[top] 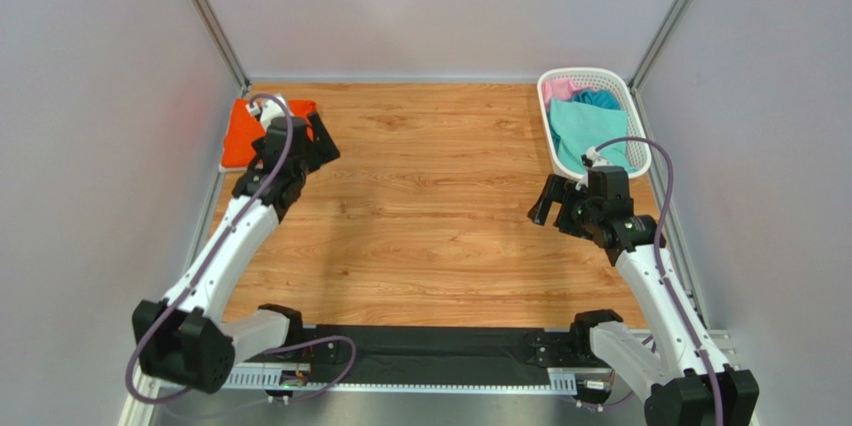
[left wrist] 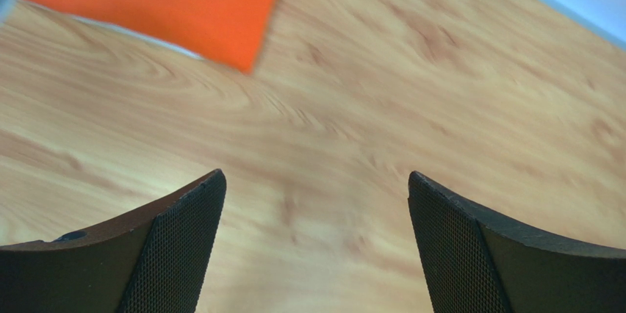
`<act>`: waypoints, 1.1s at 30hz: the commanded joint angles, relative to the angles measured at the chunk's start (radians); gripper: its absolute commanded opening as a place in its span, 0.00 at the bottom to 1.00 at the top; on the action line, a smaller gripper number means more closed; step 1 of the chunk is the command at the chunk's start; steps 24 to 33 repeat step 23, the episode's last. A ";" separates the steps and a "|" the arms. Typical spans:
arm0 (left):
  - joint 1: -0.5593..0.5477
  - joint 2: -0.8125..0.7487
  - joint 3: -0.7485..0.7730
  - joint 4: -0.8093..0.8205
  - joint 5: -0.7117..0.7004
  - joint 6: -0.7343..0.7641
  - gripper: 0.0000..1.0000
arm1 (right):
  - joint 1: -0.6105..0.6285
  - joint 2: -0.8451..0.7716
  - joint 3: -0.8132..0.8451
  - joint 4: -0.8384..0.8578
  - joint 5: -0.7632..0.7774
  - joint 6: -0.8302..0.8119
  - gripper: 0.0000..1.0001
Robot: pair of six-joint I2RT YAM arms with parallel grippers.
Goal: Fold and stack the t-shirts
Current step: Reset both grippers
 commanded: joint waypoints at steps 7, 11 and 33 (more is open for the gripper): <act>-0.295 -0.352 -0.242 -0.181 0.015 -0.150 1.00 | -0.004 -0.042 -0.003 0.026 0.024 0.005 1.00; -0.408 -0.391 -0.290 -0.215 -0.014 -0.191 1.00 | -0.004 -0.059 -0.007 0.029 0.054 0.008 1.00; -0.482 -0.438 -0.320 -0.203 -0.065 -0.150 1.00 | -0.006 -0.117 -0.045 0.055 0.097 0.025 1.00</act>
